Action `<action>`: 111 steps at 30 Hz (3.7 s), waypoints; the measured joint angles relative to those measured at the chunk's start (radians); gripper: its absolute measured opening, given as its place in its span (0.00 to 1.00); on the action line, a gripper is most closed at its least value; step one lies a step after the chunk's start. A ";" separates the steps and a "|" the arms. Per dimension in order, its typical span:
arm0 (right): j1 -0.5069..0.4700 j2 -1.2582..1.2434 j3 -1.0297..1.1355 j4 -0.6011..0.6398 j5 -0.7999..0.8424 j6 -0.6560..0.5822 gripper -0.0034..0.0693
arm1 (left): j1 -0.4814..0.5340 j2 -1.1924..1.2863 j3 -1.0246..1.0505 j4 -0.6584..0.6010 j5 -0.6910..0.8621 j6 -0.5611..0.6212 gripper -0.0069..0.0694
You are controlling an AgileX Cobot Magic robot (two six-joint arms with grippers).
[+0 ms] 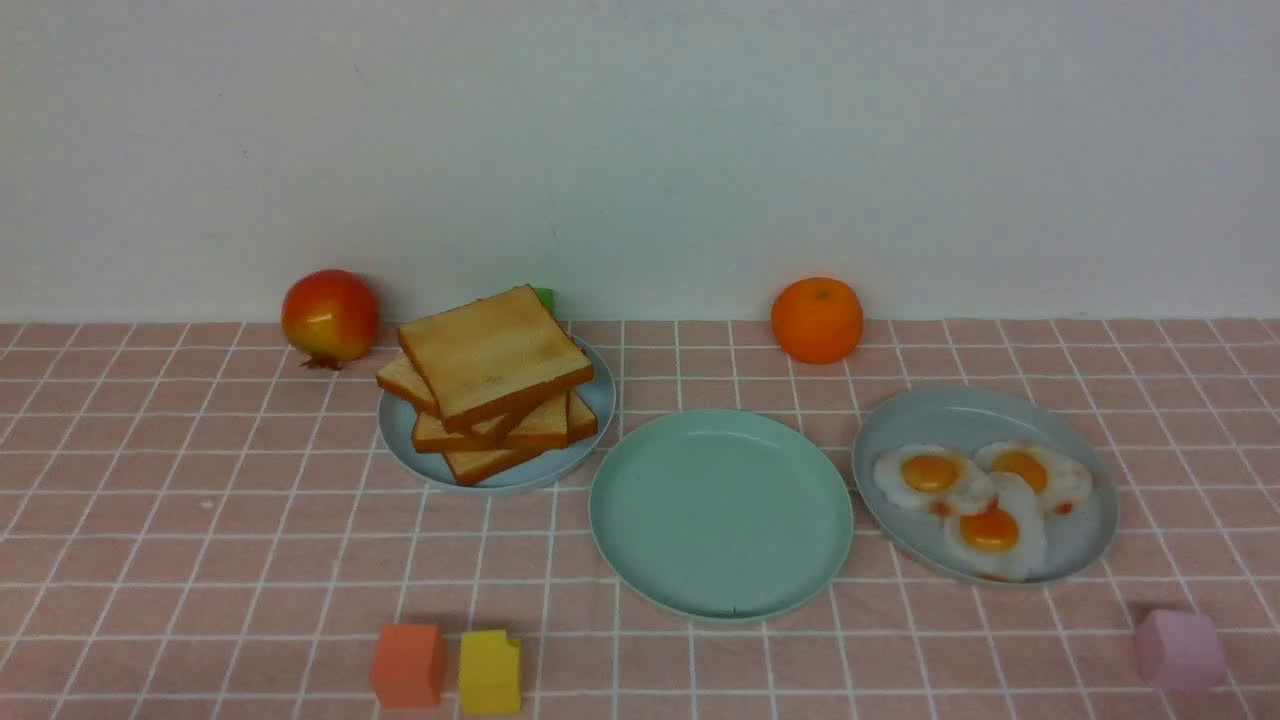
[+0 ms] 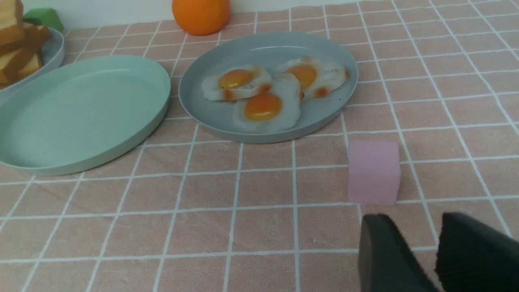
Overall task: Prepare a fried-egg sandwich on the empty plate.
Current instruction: Use the left arm to grab a slice of bread
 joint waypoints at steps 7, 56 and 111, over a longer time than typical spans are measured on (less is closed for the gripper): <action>0.000 0.000 0.000 0.000 0.000 0.000 0.38 | 0.000 0.000 0.000 0.000 0.000 0.000 0.41; 0.000 0.000 0.000 0.000 0.000 0.000 0.38 | 0.000 0.012 -0.067 -0.730 -0.157 -0.003 0.22; 0.000 0.000 0.003 0.364 -0.116 0.132 0.38 | -0.269 1.842 -1.602 -0.019 0.501 0.718 0.41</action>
